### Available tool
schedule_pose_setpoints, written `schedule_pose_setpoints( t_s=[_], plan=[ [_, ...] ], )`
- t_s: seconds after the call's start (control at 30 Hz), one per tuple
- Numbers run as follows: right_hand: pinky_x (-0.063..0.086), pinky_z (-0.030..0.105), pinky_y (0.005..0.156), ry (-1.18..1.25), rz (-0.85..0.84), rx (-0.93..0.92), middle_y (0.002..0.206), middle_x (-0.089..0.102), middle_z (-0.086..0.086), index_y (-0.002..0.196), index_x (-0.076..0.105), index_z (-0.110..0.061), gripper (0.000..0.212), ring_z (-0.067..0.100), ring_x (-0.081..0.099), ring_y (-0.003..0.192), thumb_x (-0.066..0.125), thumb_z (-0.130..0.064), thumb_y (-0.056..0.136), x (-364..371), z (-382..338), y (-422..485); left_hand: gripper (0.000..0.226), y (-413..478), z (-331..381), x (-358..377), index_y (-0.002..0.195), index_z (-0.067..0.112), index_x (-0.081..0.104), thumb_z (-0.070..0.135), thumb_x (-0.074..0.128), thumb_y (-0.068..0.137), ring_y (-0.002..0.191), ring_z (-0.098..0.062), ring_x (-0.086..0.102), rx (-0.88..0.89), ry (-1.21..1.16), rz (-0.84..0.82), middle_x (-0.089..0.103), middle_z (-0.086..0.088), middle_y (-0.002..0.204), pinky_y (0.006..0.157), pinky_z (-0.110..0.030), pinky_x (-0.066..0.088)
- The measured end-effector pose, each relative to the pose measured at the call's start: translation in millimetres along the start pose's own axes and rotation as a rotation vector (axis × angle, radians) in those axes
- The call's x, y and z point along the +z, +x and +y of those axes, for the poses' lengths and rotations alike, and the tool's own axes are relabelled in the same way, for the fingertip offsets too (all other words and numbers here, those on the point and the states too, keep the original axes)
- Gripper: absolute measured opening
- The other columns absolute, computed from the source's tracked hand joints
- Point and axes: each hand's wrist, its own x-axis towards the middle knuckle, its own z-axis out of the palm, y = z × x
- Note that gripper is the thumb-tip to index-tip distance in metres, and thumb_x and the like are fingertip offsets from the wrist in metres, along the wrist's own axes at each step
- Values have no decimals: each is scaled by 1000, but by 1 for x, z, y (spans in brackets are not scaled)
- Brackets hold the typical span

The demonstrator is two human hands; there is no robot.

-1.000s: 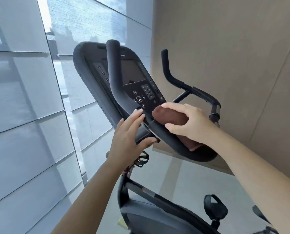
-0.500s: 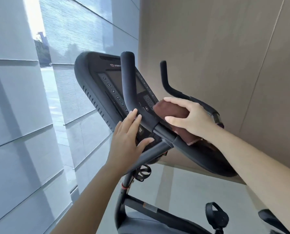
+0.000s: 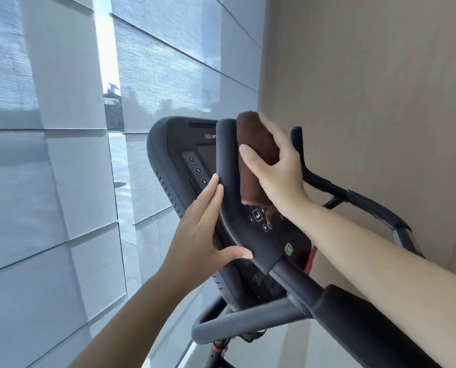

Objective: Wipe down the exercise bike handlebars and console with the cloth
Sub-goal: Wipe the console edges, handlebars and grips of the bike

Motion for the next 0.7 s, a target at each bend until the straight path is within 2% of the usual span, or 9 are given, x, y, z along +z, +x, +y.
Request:
schedule_pose_setpoints(
  t_s=[0.1, 0.17, 0.27, 0.33, 0.4, 0.47, 0.6, 0.63, 0.7],
  plan=[
    [39, 12, 97, -5, -160, 20, 124, 57, -12, 125, 51, -30, 52, -3, 53, 113, 68, -16, 79, -11, 6, -18, 108, -1, 0, 2, 143, 0, 28, 74, 52, 67, 139, -13, 21, 9, 8, 17, 22, -9, 153, 107, -30, 29],
    [36, 7, 96, -131, -401, 2, 121, 56, -22, 119, 53, -39, 52, -8, 51, 113, 67, -21, 72, -33, 8, -33, 109, 0, -1, 3, 143, 4, 28, 75, 53, 65, 138, -11, 22, -17, -10, 26, 22, -5, 153, 106, -29, 30],
    [39, 5, 86, -249, -737, 157, 109, 61, -31, 108, 57, -49, 49, -12, 55, 102, 65, -27, 65, -67, -1, -45, 107, -1, -1, 3, 144, 9, 26, 77, 51, 65, 138, -11, 24, -13, -5, 34, 22, -2, 154, 105, -32, 31],
    [41, 5, 83, -261, -845, 200, 109, 62, -31, 105, 58, -50, 49, -10, 58, 99, 65, -24, 64, -84, -8, -47, 109, -1, 0, 2, 144, 8, 28, 74, 55, 62, 138, -12, 25, -20, 16, 29, 23, -2, 153, 103, -36, 34],
    [39, 3, 83, -262, -885, 180, 112, 59, -32, 108, 59, -47, 50, -10, 56, 102, 66, -23, 65, -91, -14, -47, 109, 0, 1, 1, 143, 7, 29, 70, 58, 60, 137, -12, 26, -25, 29, 34, 24, -3, 153, 102, -38, 35],
    [37, 1, 82, -243, -755, 112, 112, 59, -32, 110, 58, -45, 49, -12, 55, 102, 66, -24, 67, -83, -16, -39, 108, 0, 2, 1, 143, 6, 31, 68, 59, 59, 137, -12, 26, -30, 32, 34, 25, -3, 152, 102, -39, 35],
    [37, 7, 90, -108, -219, -87, 120, 57, -14, 119, 52, -36, 48, -1, 53, 110, 67, -23, 76, -33, -9, -2, 108, -1, 3, 1, 143, 6, 31, 70, 57, 60, 136, -10, 25, -44, 43, 29, 24, -1, 153, 103, -36, 32],
    [36, 10, 94, -84, -145, -106, 124, 55, -10, 122, 51, -34, 49, 1, 51, 114, 67, -24, 77, -19, -7, 5, 108, -2, 3, 1, 143, 7, 31, 73, 55, 61, 136, -9, 25, -40, 50, 32, 24, 0, 153, 103, -35, 31],
    [36, 19, 102, -20, -101, -90, 129, 53, -7, 126, 49, -30, 50, 6, 48, 119, 67, -22, 80, -2, -1, 10, 105, -4, 2, 3, 143, 10, 29, 77, 50, 66, 137, -9, 26, -28, 48, 44, 23, 2, 153, 103, -35, 30]
  ],
)
